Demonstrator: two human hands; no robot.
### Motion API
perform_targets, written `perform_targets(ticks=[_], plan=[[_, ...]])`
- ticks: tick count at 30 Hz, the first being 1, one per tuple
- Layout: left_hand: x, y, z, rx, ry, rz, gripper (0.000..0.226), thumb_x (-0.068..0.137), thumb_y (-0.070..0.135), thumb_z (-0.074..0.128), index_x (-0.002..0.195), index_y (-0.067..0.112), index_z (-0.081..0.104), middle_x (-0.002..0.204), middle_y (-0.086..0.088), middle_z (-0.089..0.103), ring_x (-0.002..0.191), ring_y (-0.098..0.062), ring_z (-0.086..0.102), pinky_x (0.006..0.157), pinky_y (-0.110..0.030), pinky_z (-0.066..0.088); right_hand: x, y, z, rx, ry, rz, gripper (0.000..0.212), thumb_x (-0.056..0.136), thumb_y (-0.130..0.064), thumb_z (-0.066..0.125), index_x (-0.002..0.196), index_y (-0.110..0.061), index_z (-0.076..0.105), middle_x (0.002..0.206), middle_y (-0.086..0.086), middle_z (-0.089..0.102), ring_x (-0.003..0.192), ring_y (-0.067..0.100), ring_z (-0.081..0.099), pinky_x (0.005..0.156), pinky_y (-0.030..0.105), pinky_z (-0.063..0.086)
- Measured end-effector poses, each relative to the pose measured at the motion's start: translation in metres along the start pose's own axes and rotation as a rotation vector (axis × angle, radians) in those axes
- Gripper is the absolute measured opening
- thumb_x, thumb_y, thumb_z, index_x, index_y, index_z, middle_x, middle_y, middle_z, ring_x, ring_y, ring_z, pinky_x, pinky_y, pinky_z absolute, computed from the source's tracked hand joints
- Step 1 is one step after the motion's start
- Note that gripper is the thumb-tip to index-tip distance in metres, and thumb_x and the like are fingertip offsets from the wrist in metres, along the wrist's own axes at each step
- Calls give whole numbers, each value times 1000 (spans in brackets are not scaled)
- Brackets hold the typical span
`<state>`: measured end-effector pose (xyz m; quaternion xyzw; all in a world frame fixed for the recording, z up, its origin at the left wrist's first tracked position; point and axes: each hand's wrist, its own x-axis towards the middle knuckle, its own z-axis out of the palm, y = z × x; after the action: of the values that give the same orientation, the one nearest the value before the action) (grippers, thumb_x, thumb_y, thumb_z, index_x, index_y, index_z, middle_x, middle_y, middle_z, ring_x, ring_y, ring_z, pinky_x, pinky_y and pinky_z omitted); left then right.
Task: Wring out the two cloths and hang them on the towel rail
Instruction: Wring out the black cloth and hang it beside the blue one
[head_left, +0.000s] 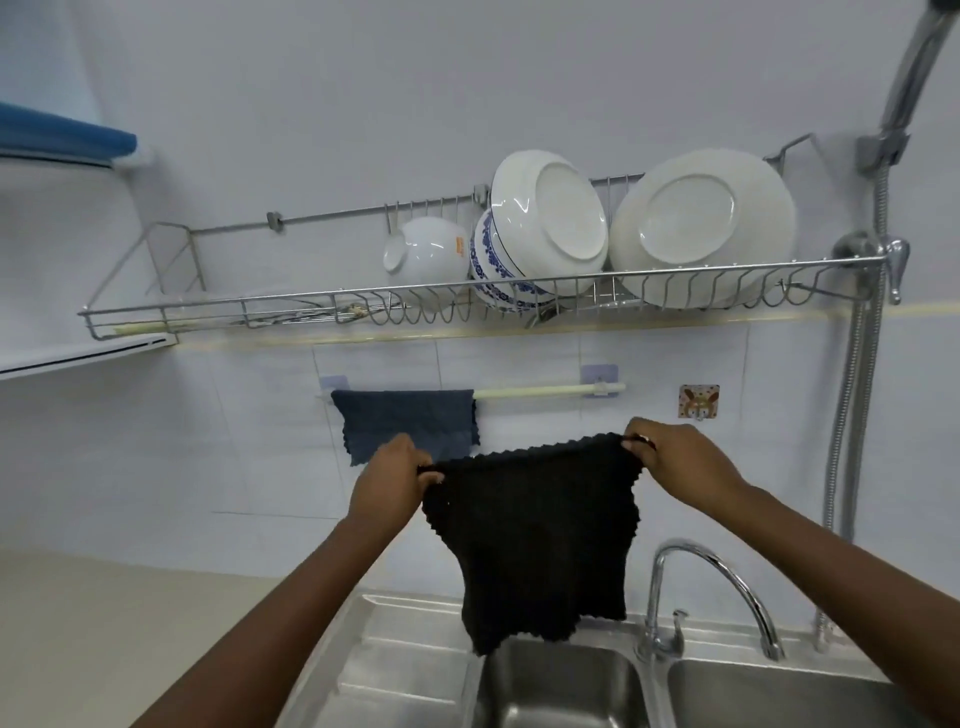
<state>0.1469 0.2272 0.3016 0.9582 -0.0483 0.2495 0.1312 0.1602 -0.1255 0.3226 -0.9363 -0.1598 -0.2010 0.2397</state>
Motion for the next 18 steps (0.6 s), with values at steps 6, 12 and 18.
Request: perform_targets(ticks=[6,12,18], plan=[[87,3,-44,156,-141,-144,27,87,43,62,102,22,66,104,-4,69,96,-24,64,88,-36,52,83,-24,-20,572,113,258,8,95,-16,52,96,-19,59,64,15,64,49,26,65,48,30,53],[142,0,-26,-694,35,-333,19,98,17,51,101,4,64,74,-10,71,63,-21,68,68,-33,60,153,-21,6,1081,257,414,17,94,0,48,106,-9,56,85,13,64,79,27,63,71,33,54],[170,-14,1,-1299,12,-434,19,97,1,49,114,3,56,107,-14,67,90,-17,66,72,-21,57,185,-1,45,808,214,322,27,89,-2,50,81,-24,62,98,18,68,83,25,62,86,43,50]])
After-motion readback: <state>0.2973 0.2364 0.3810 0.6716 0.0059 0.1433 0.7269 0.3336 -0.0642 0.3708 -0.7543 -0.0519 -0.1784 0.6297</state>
